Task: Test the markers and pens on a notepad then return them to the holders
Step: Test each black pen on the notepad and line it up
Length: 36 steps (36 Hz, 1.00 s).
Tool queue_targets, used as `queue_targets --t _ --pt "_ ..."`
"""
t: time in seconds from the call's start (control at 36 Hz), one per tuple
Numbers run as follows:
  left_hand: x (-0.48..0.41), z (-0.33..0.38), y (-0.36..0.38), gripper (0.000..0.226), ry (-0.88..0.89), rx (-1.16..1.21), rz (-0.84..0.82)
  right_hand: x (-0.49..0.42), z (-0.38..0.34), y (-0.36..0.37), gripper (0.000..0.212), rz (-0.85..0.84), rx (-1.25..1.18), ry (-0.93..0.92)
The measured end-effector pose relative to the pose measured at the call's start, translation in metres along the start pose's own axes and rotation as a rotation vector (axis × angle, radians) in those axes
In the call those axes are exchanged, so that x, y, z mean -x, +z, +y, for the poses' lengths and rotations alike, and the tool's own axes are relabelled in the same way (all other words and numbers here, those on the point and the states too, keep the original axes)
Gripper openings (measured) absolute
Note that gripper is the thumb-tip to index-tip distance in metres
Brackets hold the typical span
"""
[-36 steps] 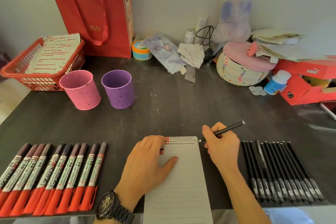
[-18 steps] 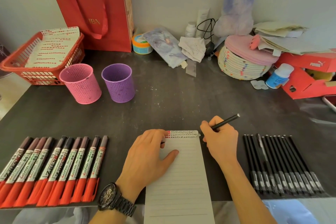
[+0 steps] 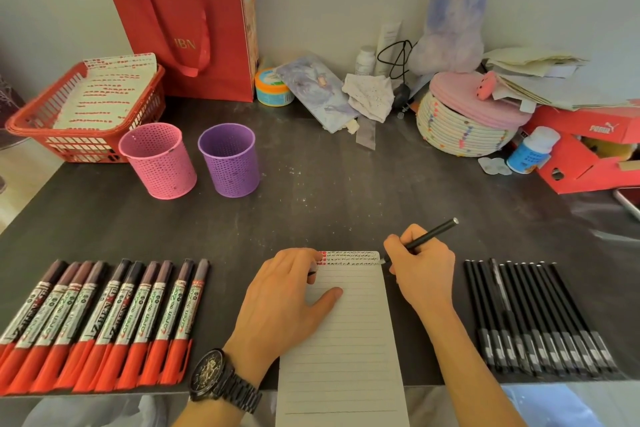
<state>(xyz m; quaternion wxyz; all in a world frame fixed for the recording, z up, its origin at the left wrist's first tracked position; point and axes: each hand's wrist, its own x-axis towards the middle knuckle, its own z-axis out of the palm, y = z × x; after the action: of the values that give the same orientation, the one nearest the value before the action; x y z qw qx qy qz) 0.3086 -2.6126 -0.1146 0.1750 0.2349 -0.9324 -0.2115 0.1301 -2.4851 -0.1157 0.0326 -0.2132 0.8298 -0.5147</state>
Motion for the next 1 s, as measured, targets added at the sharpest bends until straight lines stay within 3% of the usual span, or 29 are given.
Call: queue_targets --t 0.25,0.42,0.5,0.61,0.75,1.0 --pt "0.0 -0.004 0.003 0.04 0.001 -0.025 0.01 -0.001 -0.002 -0.001 0.034 0.029 -0.016 0.003" --pt "0.003 0.003 -0.005 0.025 0.033 0.061 0.019 0.004 -0.013 -0.008 0.041 0.122 -0.177 0.06" --pt "0.004 0.003 -0.011 0.007 0.068 0.157 0.039 0.01 -0.018 -0.011 0.035 0.057 -0.316 0.094" --pt "0.004 0.003 -0.012 0.021 0.051 0.156 0.073 0.026 -0.029 -0.011 0.032 -0.143 -0.652 0.172" --pt "0.001 0.002 -0.006 0.026 0.048 0.042 0.129 0.046 -0.04 0.001 0.03 -0.261 -0.722 0.179" --pt "0.001 -0.005 -0.004 0.031 0.037 0.069 0.129 0.057 -0.034 0.006 0.018 -0.208 -0.71 0.114"
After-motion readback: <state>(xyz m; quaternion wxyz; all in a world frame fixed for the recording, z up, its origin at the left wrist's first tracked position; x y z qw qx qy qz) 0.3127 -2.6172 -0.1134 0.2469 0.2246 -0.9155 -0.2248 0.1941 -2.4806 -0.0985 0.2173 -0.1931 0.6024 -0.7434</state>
